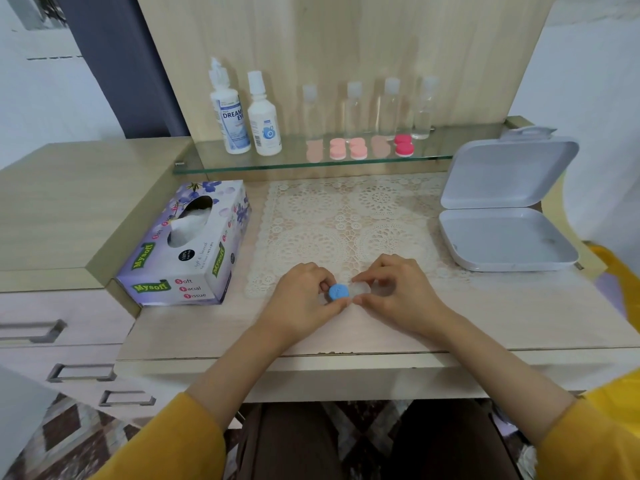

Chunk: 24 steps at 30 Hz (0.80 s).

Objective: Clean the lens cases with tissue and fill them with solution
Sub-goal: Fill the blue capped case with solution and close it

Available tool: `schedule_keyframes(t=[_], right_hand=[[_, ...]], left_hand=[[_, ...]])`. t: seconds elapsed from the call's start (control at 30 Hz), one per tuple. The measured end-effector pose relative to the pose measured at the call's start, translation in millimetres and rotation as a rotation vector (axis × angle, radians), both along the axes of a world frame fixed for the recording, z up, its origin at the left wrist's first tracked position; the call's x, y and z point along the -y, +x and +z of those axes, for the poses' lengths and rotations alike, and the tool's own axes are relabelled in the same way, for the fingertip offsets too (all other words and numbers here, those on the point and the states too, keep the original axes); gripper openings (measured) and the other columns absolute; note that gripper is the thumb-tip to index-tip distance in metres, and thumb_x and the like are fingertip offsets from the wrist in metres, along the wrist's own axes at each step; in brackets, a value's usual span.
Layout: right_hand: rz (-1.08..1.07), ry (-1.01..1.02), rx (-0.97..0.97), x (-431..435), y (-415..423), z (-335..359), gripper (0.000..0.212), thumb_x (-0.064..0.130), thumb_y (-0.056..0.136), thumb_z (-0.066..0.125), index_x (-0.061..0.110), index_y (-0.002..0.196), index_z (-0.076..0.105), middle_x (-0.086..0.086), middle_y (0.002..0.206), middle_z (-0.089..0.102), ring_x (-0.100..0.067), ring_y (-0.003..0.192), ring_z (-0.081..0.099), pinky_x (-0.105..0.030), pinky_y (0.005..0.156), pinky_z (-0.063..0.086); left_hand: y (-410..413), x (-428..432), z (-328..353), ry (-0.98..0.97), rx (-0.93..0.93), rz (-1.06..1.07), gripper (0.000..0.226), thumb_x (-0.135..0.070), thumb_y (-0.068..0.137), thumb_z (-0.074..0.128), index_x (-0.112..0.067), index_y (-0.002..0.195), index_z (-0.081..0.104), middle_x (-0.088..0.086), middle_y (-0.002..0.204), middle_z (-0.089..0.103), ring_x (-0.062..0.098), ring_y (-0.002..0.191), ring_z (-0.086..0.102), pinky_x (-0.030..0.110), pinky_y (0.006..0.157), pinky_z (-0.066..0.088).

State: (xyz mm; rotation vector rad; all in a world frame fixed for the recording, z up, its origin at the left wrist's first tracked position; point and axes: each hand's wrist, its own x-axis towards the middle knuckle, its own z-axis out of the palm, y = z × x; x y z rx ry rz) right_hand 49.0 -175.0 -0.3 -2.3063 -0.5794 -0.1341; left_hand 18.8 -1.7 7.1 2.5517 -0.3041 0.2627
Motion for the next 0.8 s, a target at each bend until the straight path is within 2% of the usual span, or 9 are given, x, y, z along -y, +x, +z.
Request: schedule_keyframes(t=[0.17, 0.27, 0.33, 0.37, 0.47, 0.57, 0.63, 0.7, 0.8], right_hand=[[-0.001, 0.027, 0.004, -0.3, 0.1, -2.0, 0.021, 0.022, 0.069, 0.078, 0.024, 0.089, 0.074, 0.002, 0.080, 0.060, -0.014, 0.078, 0.053, -0.043, 0.085, 0.041], [0.001, 0.035, 0.011, -0.3, 0.0, -2.9, 0.022, 0.021, 0.068, 0.078, 0.023, 0.089, 0.074, 0.001, 0.080, 0.061, -0.015, 0.078, 0.054, -0.044, 0.085, 0.041], [-0.003, 0.029, 0.013, -0.2, 0.0, -2.9, 0.023, 0.021, 0.068, 0.079, 0.022, 0.090, 0.074, 0.002, 0.080, 0.060, -0.014, 0.079, 0.054, -0.043, 0.086, 0.041], [-0.003, 0.028, 0.014, 0.0, 0.0, -2.9, 0.023, 0.022, 0.068, 0.079, 0.022, 0.091, 0.074, 0.003, 0.080, 0.060, -0.014, 0.079, 0.053, -0.042, 0.086, 0.041], [0.007, 0.033, 0.018, -0.2, -0.4, -2.9, 0.023, 0.022, 0.069, 0.079, 0.022, 0.091, 0.074, 0.005, 0.080, 0.058, -0.013, 0.078, 0.053, -0.041, 0.086, 0.040], [0.011, 0.046, 0.024, 0.0, -0.7, -3.1, 0.021, 0.023, 0.069, 0.077, 0.023, 0.090, 0.074, 0.005, 0.078, 0.057, -0.012, 0.076, 0.051, -0.041, 0.084, 0.041], [0.012, 0.045, 0.028, 0.5, -0.9, -3.4, 0.021, 0.024, 0.069, 0.076, 0.022, 0.090, 0.074, 0.004, 0.078, 0.058, -0.012, 0.076, 0.051, -0.042, 0.083, 0.041], [0.009, 0.034, 0.021, 0.7, -1.0, -3.4, 0.021, 0.023, 0.069, 0.077, 0.022, 0.091, 0.074, 0.003, 0.080, 0.058, -0.012, 0.077, 0.051, -0.042, 0.085, 0.040], [0.007, 0.020, 0.019, 0.1, -0.6, -2.9, 0.022, 0.021, 0.070, 0.078, 0.022, 0.092, 0.074, 0.001, 0.081, 0.059, -0.013, 0.078, 0.050, -0.041, 0.085, 0.040]], left_hand=[[1.5, -1.7, 5.1, -0.009, -0.101, -0.138, 0.030, -0.010, 0.084, 0.063, -0.013, 0.114, 0.064, 0.001, 0.109, 0.060, 0.010, 0.098, 0.048, 0.016, 0.087, 0.032], [0.8, -2.1, 5.9, -0.038, -0.143, -0.120, 0.044, -0.019, 0.079, 0.070, -0.017, 0.121, 0.059, -0.002, 0.113, 0.060, 0.013, 0.106, 0.051, 0.022, 0.095, 0.035], [-0.5, 1.7, 5.2, -0.051, -0.123, -0.027, 0.051, -0.034, 0.071, 0.076, -0.018, 0.116, 0.060, -0.007, 0.105, 0.057, 0.009, 0.100, 0.050, 0.020, 0.089, 0.036], [-0.6, 3.1, 4.5, -0.040, -0.091, 0.015, 0.047, -0.038, 0.069, 0.077, -0.019, 0.109, 0.061, -0.009, 0.099, 0.055, 0.008, 0.096, 0.048, 0.018, 0.083, 0.035], [-0.6, 4.2, 3.2, -0.022, -0.051, 0.023, 0.031, -0.034, 0.072, 0.075, -0.017, 0.096, 0.064, -0.007, 0.093, 0.055, 0.011, 0.094, 0.047, 0.012, 0.073, 0.030], [1.8, 0.8, 3.9, -0.011, -0.092, -0.089, 0.033, -0.020, 0.079, 0.070, -0.018, 0.111, 0.065, -0.005, 0.111, 0.059, 0.014, 0.106, 0.044, 0.011, 0.079, 0.025], [3.4, -1.9, 3.5, 0.006, -0.118, -0.069, 0.045, -0.026, 0.076, 0.072, -0.020, 0.119, 0.060, -0.008, 0.120, 0.054, 0.012, 0.112, 0.040, 0.016, 0.091, 0.025], [2.6, -1.9, 1.9, -0.003, -0.117, 0.003, 0.048, -0.038, 0.069, 0.076, -0.020, 0.111, 0.061, -0.008, 0.114, 0.055, 0.011, 0.110, 0.041, 0.026, 0.097, 0.031], [0.6, -0.5, -0.8, -0.012, -0.034, 0.031, 0.034, -0.039, 0.071, 0.074, -0.018, 0.096, 0.062, -0.007, 0.104, 0.057, 0.014, 0.102, 0.044, 0.031, 0.091, 0.036]])
